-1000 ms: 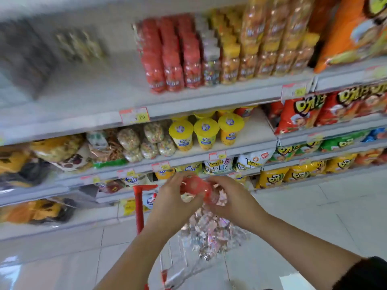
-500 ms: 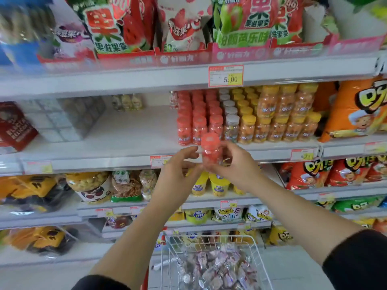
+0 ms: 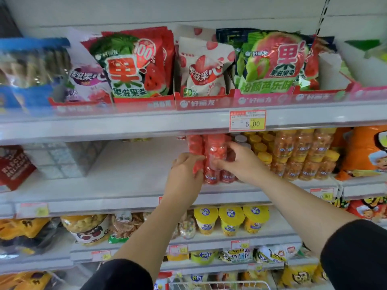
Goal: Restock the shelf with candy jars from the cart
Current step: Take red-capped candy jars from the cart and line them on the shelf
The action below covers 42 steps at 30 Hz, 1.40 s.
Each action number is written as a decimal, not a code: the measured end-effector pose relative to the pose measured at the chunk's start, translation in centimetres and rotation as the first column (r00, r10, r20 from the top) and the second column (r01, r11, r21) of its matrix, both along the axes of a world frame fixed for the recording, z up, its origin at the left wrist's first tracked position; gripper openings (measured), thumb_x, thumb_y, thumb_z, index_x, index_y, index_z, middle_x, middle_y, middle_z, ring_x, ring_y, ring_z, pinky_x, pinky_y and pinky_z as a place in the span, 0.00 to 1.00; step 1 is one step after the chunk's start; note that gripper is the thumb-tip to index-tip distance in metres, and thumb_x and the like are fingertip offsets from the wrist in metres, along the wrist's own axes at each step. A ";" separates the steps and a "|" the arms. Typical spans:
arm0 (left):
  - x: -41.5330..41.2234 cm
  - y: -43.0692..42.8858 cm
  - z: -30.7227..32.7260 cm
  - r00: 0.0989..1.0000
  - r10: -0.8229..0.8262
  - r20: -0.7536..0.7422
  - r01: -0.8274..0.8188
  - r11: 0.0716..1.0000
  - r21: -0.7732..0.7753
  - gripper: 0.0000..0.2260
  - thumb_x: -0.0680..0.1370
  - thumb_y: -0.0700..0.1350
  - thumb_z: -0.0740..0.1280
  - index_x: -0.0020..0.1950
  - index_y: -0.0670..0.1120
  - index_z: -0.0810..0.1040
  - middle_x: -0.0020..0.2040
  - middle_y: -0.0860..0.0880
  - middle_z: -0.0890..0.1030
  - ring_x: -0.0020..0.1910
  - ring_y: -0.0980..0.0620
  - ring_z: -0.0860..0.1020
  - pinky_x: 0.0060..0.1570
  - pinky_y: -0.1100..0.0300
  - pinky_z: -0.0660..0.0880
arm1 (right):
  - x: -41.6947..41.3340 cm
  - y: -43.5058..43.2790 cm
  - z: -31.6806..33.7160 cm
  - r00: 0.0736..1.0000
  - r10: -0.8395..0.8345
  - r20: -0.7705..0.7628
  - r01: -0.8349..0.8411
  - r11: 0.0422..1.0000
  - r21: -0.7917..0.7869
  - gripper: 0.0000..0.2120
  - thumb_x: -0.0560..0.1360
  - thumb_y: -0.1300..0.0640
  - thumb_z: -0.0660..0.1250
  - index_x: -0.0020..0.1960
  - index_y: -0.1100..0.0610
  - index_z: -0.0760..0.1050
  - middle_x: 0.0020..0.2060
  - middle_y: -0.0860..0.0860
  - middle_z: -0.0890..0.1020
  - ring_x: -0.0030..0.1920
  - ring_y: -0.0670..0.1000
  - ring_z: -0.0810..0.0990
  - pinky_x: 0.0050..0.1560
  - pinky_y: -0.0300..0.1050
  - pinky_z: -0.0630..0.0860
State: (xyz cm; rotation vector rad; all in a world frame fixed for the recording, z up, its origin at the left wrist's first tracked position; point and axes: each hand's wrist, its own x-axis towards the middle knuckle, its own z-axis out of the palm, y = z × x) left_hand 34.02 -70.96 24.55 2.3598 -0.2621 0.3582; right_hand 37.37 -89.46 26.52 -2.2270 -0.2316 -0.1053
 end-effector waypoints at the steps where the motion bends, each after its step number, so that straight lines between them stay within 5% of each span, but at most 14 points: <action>1: 0.4 -0.1 0.0 1.000 0.003 0.016 -0.003 1.000 0.005 0.17 0.77 0.38 0.66 0.65 0.49 0.79 0.63 0.49 0.76 0.62 0.48 0.73 0.61 0.61 0.68 | 0.1 0.1 0.1 1.000 -0.003 0.008 0.003 1.000 0.008 0.23 0.69 0.45 0.77 0.61 0.47 0.76 0.53 0.42 0.82 0.53 0.44 0.80 0.54 0.43 0.76; 5: 1.6 -0.8 0.2 1.000 0.015 0.017 -0.015 1.000 0.017 0.20 0.75 0.40 0.67 0.68 0.48 0.76 0.65 0.48 0.76 0.63 0.46 0.72 0.64 0.51 0.70 | 0.7 0.8 0.4 0.996 -0.060 0.065 0.056 0.996 0.064 0.22 0.69 0.47 0.78 0.60 0.47 0.74 0.49 0.38 0.79 0.49 0.36 0.76 0.46 0.29 0.68; 10: 2.9 -1.1 -0.2 0.999 0.037 0.000 -0.037 0.999 0.015 0.22 0.75 0.43 0.68 0.70 0.48 0.74 0.65 0.47 0.76 0.64 0.43 0.71 0.64 0.47 0.70 | 1.6 2.3 -0.4 0.968 -0.218 0.128 0.219 0.976 0.003 0.32 0.64 0.39 0.78 0.62 0.52 0.72 0.44 0.40 0.78 0.49 0.47 0.79 0.47 0.42 0.73; 13: 3.5 -1.5 -0.8 0.998 0.058 -0.003 -0.058 0.998 -0.001 0.23 0.74 0.44 0.68 0.70 0.49 0.73 0.63 0.47 0.77 0.64 0.43 0.71 0.65 0.48 0.69 | 1.8 2.9 -0.8 0.945 -0.278 0.173 0.293 0.953 -0.069 0.40 0.61 0.31 0.75 0.63 0.53 0.69 0.50 0.48 0.83 0.52 0.55 0.81 0.52 0.51 0.77; 18: 4.5 -2.1 -1.4 0.997 0.078 -0.002 -0.078 0.997 -0.007 0.26 0.73 0.46 0.67 0.72 0.51 0.71 0.64 0.49 0.77 0.65 0.45 0.71 0.69 0.45 0.65 | 1.5 3.3 -0.1 0.920 -0.317 0.229 0.372 0.892 -0.257 0.39 0.66 0.28 0.70 0.66 0.52 0.68 0.56 0.51 0.81 0.60 0.58 0.75 0.59 0.50 0.64; 22: 4.8 -2.4 -1.5 0.995 0.096 0.003 -0.096 0.995 0.001 0.26 0.74 0.47 0.65 0.73 0.53 0.69 0.66 0.50 0.76 0.67 0.45 0.70 0.71 0.43 0.61 | 1.4 2.5 -0.4 0.947 -0.257 0.195 0.301 0.920 -0.250 0.36 0.66 0.27 0.68 0.66 0.47 0.69 0.58 0.48 0.80 0.63 0.57 0.72 0.58 0.48 0.63; 25: 5.1 -2.2 -1.7 0.995 0.101 0.017 -0.101 0.995 0.005 0.26 0.76 0.49 0.67 0.74 0.52 0.69 0.66 0.50 0.77 0.68 0.45 0.70 0.72 0.43 0.60 | 1.7 1.2 -1.0 0.978 -0.162 0.132 0.175 0.980 -0.097 0.30 0.66 0.29 0.69 0.62 0.43 0.72 0.56 0.42 0.81 0.62 0.52 0.76 0.62 0.51 0.72; 31: 5.8 -1.4 -1.9 0.999 0.052 0.014 -0.052 0.999 -0.005 0.25 0.77 0.56 0.67 0.73 0.52 0.70 0.63 0.52 0.79 0.65 0.46 0.73 0.68 0.43 0.65 | 1.9 0.4 -0.1 0.994 -0.063 0.091 0.064 0.998 -0.011 0.19 0.73 0.50 0.74 0.63 0.48 0.76 0.56 0.41 0.81 0.58 0.43 0.77 0.58 0.38 0.68; 42: 6.0 -1.6 -1.8 1.000 0.016 0.007 -0.016 0.999 -0.048 0.24 0.76 0.53 0.67 0.71 0.54 0.70 0.61 0.52 0.80 0.60 0.46 0.76 0.63 0.43 0.71 | 2.0 0.1 -0.7 0.993 -0.072 0.094 0.073 0.997 -0.003 0.20 0.72 0.48 0.75 0.62 0.45 0.75 0.49 0.35 0.79 0.57 0.41 0.78 0.62 0.43 0.72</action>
